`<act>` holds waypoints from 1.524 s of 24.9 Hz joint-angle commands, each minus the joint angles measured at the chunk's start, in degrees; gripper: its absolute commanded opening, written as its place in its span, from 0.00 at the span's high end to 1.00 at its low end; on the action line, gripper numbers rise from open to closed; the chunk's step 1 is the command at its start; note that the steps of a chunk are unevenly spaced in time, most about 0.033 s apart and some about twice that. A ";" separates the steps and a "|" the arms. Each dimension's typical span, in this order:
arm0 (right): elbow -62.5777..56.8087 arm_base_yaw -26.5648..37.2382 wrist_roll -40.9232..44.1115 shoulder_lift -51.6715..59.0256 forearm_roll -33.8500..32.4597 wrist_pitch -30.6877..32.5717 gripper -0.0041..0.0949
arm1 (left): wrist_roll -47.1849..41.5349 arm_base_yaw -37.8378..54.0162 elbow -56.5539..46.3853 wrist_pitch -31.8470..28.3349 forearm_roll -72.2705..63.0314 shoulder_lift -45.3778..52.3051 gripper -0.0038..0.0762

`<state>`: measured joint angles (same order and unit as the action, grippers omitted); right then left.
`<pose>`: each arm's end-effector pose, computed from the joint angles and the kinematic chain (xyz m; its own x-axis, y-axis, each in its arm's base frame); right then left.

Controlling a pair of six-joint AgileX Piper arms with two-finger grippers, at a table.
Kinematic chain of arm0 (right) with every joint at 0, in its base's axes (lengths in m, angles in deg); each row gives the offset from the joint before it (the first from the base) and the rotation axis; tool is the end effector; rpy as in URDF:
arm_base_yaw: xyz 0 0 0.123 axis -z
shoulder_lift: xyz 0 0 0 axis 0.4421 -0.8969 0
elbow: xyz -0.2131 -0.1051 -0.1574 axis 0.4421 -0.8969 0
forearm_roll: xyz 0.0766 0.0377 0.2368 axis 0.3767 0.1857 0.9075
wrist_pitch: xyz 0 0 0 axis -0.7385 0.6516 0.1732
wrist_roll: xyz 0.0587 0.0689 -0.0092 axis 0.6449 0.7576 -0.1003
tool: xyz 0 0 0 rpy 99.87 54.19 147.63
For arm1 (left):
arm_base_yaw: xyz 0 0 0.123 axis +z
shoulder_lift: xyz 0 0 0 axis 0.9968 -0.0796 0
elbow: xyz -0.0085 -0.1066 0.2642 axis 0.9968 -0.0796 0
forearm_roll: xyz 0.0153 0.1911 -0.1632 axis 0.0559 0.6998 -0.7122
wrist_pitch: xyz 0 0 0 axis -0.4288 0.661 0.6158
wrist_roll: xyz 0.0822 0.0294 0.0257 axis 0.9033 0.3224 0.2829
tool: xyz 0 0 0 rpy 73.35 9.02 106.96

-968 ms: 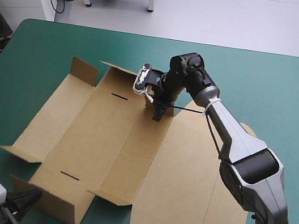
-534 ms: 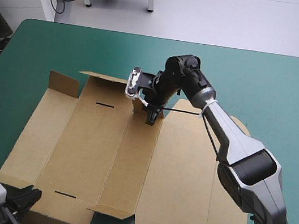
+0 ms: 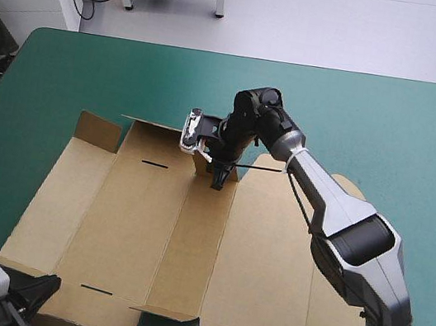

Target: Fold the box

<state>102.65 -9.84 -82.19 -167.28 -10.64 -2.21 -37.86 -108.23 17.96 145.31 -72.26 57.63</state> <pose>0.3747 0.2980 0.2700 0.0387 -0.9248 -0.3784 -0.9892 0.0180 -0.1452 -0.0022 -0.0153 0.2757 -0.4709 0.1456 -0.8701 0.4919 0.8621 -0.1219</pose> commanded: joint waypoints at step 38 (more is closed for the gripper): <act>-60.69 4.85 55.59 93.25 -20.01 -13.83 0.97 | -0.15 -0.17 1.60 -3.92 -0.89 -0.98 0.96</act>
<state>46.91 -5.24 -29.95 -78.87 -29.69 -9.45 -37.86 -108.28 17.96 145.30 -72.26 57.63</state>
